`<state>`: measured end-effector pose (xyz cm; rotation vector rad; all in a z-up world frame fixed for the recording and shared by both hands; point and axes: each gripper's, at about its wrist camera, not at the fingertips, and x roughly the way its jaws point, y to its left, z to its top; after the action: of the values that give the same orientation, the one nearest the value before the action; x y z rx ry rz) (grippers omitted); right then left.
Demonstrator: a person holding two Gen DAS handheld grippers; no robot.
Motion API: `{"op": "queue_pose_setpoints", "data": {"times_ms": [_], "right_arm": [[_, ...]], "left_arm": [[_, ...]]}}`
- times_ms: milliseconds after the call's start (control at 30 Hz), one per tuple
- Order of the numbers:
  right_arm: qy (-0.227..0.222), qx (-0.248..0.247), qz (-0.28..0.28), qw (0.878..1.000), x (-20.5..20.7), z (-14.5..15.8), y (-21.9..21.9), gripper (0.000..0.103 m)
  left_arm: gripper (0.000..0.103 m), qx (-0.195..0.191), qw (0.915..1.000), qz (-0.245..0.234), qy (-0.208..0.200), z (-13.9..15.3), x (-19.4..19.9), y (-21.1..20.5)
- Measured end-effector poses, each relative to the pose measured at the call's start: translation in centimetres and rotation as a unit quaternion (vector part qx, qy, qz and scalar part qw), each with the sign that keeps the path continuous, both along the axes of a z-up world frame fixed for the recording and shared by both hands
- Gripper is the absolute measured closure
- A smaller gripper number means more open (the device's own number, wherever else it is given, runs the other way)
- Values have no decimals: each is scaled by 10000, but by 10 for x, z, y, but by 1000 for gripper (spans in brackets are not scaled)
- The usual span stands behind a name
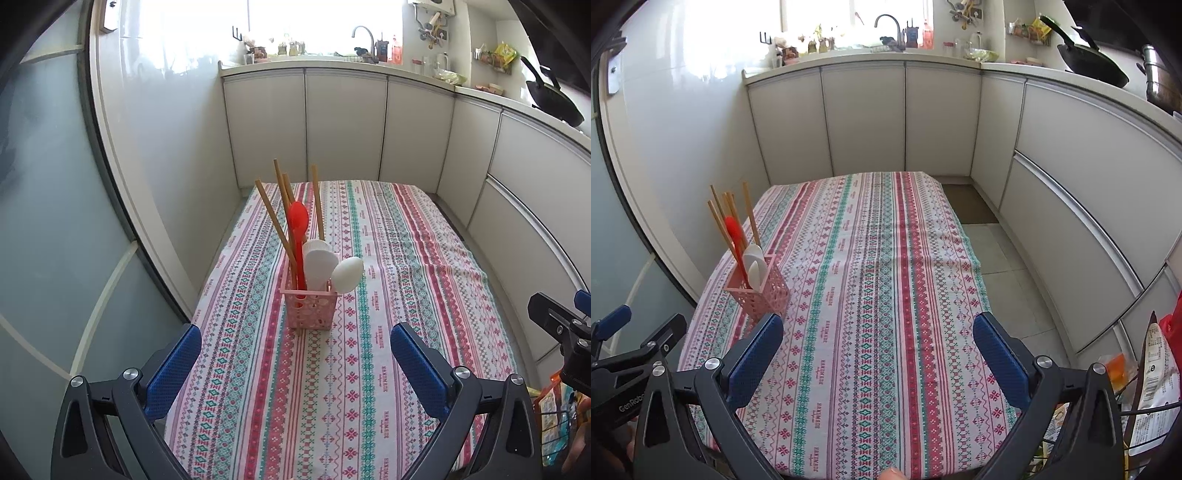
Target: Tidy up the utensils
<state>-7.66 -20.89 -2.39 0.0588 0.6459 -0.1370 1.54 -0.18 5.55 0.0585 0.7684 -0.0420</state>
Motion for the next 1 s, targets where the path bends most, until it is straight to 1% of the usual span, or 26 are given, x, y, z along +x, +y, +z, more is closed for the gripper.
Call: {"op": "queue_pose_setpoints", "data": {"times_ms": [1000], "right_arm": [[90,16,-11,10000,2,-2,-2,0]], "left_arm": [[0,35,10000,-48,63,-1,1,-3]]}}
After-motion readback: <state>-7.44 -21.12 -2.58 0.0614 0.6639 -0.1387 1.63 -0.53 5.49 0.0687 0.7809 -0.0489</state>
